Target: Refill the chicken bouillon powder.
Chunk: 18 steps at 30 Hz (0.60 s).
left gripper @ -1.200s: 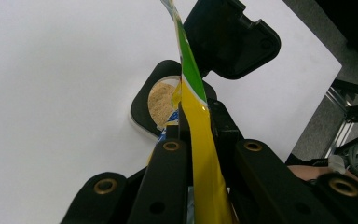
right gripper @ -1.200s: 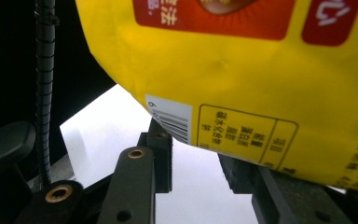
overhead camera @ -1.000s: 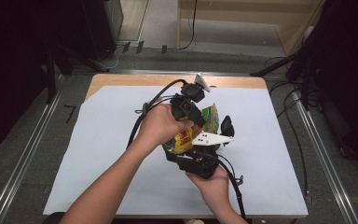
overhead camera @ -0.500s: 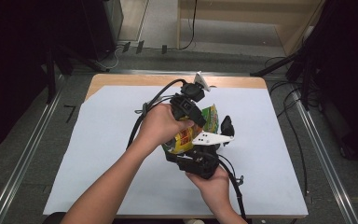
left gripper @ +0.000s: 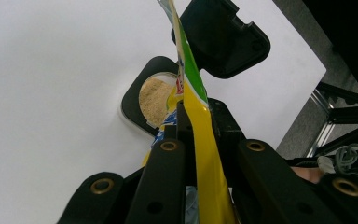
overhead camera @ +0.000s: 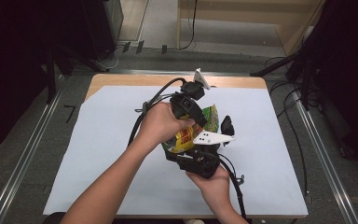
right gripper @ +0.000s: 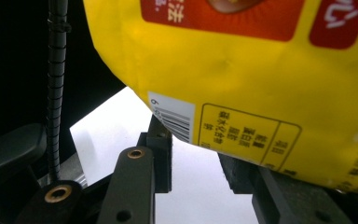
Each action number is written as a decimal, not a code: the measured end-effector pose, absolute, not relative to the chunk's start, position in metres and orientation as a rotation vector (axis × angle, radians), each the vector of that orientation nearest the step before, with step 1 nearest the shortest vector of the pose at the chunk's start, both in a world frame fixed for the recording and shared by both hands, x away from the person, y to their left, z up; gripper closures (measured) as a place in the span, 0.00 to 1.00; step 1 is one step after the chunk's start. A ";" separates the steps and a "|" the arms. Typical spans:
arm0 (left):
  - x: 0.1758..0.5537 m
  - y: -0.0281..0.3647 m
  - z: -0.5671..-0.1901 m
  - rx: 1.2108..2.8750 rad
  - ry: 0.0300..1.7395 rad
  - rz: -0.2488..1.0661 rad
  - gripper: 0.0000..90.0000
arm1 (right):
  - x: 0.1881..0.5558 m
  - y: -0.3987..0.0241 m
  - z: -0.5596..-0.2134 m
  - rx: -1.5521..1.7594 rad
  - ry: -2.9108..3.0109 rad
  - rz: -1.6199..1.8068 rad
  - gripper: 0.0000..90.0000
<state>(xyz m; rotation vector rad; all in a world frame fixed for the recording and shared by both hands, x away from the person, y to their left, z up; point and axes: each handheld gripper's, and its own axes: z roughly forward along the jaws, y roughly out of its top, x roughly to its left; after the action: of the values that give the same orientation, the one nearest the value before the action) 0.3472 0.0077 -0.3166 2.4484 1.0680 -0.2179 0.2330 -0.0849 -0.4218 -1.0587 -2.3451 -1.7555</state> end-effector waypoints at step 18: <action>0.347 0.005 -0.318 2.464 1.066 -0.225 0.95 | 0.233 -0.085 -0.425 -1.070 -2.311 -1.756 0.77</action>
<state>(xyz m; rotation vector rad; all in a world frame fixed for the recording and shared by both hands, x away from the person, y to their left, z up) 0.3466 0.0047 -0.3182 2.4636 1.0655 -0.2248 0.2334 -0.0852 -0.4249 -1.0698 -2.3109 -1.7562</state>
